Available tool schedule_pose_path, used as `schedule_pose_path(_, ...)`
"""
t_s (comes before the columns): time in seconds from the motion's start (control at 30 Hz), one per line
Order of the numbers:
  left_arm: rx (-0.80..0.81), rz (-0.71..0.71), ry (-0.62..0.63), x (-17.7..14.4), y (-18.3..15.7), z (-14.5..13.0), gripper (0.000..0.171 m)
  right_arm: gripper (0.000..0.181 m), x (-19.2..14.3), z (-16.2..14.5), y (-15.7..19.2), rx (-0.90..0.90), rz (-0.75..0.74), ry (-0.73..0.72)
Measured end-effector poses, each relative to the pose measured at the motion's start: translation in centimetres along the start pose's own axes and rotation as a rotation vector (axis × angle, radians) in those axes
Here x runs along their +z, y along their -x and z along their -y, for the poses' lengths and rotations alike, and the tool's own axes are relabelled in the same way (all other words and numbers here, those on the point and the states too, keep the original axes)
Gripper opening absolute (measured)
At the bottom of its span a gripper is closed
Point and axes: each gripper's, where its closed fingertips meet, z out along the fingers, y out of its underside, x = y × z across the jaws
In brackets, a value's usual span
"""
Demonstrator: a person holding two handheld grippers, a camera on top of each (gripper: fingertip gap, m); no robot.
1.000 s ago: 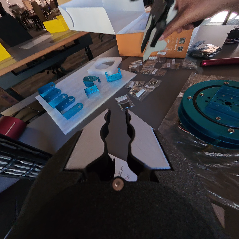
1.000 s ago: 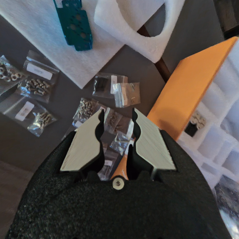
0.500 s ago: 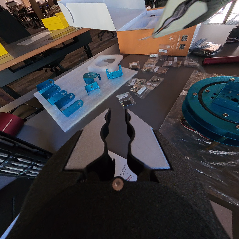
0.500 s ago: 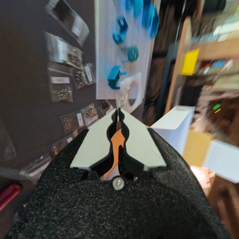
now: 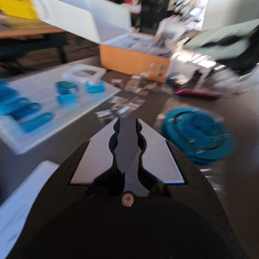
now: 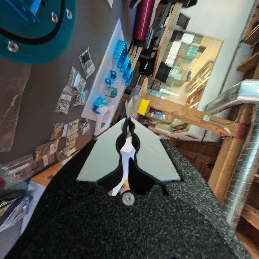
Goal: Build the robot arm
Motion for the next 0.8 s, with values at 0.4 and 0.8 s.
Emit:
schedule_pose_path(0.4,-0.492,-0.602,0.038,0.6,-8.5,4.8,0.0,0.0,-0.4,8.8,-2.1,-0.197,-0.205,-0.222)
schedule_pose_path(0.8,-0.663,-0.769,-0.243,-1.7,-6.5,6.1,0.0,0.048,0.2,6.3,1.1,1.356,0.451,-0.464)
